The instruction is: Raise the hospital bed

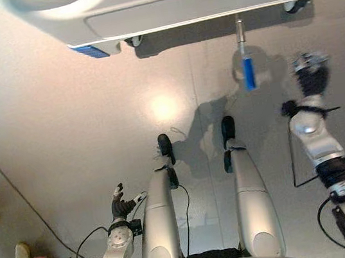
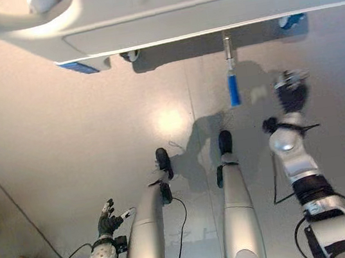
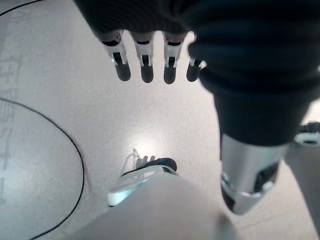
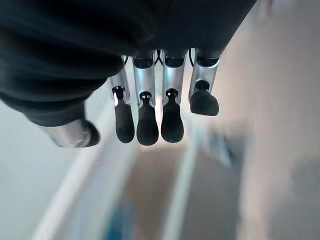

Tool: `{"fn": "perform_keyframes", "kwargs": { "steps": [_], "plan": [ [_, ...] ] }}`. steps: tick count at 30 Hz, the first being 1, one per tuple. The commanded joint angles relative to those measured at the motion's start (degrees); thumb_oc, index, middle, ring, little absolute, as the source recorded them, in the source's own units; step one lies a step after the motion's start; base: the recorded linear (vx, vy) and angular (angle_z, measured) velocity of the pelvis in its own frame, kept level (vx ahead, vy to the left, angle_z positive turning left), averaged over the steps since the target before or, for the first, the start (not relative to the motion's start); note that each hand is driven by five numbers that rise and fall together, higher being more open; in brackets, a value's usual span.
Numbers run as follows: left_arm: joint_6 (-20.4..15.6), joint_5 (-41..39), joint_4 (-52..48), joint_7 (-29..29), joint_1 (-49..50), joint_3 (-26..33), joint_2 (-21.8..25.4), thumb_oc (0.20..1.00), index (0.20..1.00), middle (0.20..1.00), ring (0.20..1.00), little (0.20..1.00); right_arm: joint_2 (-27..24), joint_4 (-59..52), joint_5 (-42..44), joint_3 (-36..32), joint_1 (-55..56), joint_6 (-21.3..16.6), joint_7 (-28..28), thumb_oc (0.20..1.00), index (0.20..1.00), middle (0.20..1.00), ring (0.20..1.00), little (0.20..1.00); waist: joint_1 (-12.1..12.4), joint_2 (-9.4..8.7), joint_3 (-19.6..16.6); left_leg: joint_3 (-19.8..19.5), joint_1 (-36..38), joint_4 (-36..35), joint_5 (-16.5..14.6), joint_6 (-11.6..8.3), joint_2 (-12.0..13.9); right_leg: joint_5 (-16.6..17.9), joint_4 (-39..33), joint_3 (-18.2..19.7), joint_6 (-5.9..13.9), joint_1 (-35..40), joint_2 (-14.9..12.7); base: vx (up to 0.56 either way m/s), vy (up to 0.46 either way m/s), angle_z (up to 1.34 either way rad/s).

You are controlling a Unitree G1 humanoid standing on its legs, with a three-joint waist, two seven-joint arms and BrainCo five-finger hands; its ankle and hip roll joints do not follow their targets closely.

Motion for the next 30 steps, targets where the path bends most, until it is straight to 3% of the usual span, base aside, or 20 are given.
{"fn": "perform_keyframes", "kwargs": {
  "steps": [1,10,16,17,18,27,30],
  "plan": [
    [-1.4,1.9,-1.0,1.3,3.9,0.0,-1.9,1.000,1.000,1.000,1.000,1.000,-7.8,-0.1,-4.5,-1.3,-0.7,1.5,-2.5,0.200,0.200,0.200,0.200,0.200,-0.7,2.03,-1.4,-1.9,-1.5,1.2,3.4,-2.46,1.6,0.5,1.7,0.6,1.54,-1.0,1.8,-0.01,-0.039,-0.12],
    [-1.5,1.3,-1.1,1.8,3.2,-1.5,-2.3,1.000,1.000,1.000,1.000,1.000,-10.3,11.6,-7.2,6.7,-8.0,5.7,-1.0,0.200,0.200,0.200,0.200,0.200,0.0,2.35,-1.4,-2.6,-4.8,2.5,3.6,-2.64,1.5,0.0,4.0,0.4,1.02,-4.5,2.0,-0.01,-0.025,-0.03],
    [-1.6,0.9,-1.7,2.0,2.9,-2.3,-2.7,1.000,1.000,1.000,1.000,1.000,-9.7,13.1,-4.5,9.6,-10.5,4.4,0.9,0.225,0.225,0.225,0.225,0.225,0.2,2.52,-1.4,-2.8,-6.1,2.2,4.2,-2.88,1.5,0.4,4.1,0.0,0.89,-5.9,1.9,-0.01,-0.009,0.03],
    [-1.5,1.0,-1.4,2.1,2.7,-2.5,-3.0,1.000,1.000,1.000,1.000,1.000,-8.6,12.2,-3.6,9.6,-9.8,3.6,1.2,0.460,0.460,0.460,0.460,0.460,0.2,2.44,-1.4,-2.7,-5.8,2.0,4.4,-2.93,1.6,0.5,3.9,-0.1,0.95,-5.6,2.0,-0.02,-0.007,0.08],
    [-1.3,1.0,-0.8,1.9,2.5,-2.4,-3.1,1.000,1.000,1.000,1.000,1.000,-7.6,11.9,-2.8,9.4,-9.1,3.2,1.8,1.000,1.000,1.000,1.000,1.000,0.2,2.36,-1.4,-2.7,-5.5,1.8,4.5,-2.93,1.6,0.6,3.6,-0.2,0.93,-5.2,2.0,-0.02,-0.008,0.04],
    [-0.4,1.1,4.2,-0.5,-1.0,-0.5,-3.6,1.000,1.000,1.000,1.000,1.000,3.0,21.4,6.3,9.0,-1.3,0.7,8.6,1.000,1.000,1.000,1.000,1.000,0.0,1.53,-1.4,-2.9,6.6,-2.5,4.8,-3.06,1.3,1.3,-0.5,-2.0,1.68,7.7,1.0,0.01,0.008,0.05],
    [0.0,2.4,5.9,-1.8,-2.7,1.0,-3.5,1.000,1.000,1.000,1.000,1.000,7.3,26.9,9.1,7.9,2.7,1.1,12.5,1.000,1.000,1.000,1.000,1.000,-0.1,1.17,-1.4,-3.3,14.5,-5.2,4.5,-3.03,1.0,2.0,-4.0,-3.2,2.37,16.3,0.2,0.04,0.026,0.12]
  ]
}}
